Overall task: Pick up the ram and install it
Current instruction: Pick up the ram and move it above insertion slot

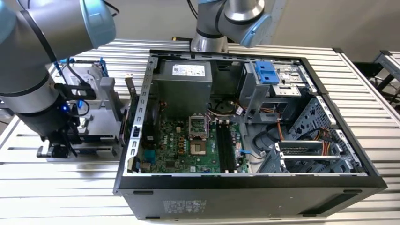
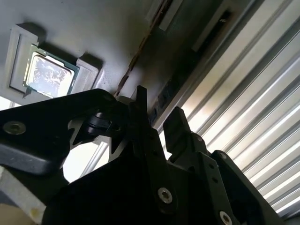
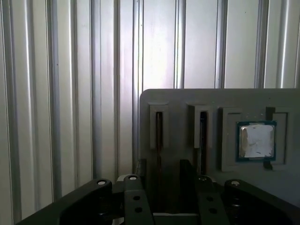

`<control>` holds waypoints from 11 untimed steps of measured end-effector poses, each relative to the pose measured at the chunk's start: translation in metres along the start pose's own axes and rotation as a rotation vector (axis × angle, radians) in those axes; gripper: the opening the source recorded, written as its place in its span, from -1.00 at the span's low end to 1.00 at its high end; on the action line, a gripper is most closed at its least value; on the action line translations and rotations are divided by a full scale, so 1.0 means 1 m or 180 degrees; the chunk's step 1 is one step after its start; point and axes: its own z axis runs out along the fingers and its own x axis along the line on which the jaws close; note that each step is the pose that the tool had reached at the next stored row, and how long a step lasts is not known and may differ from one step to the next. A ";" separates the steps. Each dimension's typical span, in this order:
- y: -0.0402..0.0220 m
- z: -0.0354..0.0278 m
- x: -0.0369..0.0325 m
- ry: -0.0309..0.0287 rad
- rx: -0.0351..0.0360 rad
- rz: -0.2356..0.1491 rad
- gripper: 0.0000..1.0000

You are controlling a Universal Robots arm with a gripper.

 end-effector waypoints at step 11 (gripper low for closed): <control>0.0000 0.0013 0.0009 0.0000 0.0000 -0.0002 1.00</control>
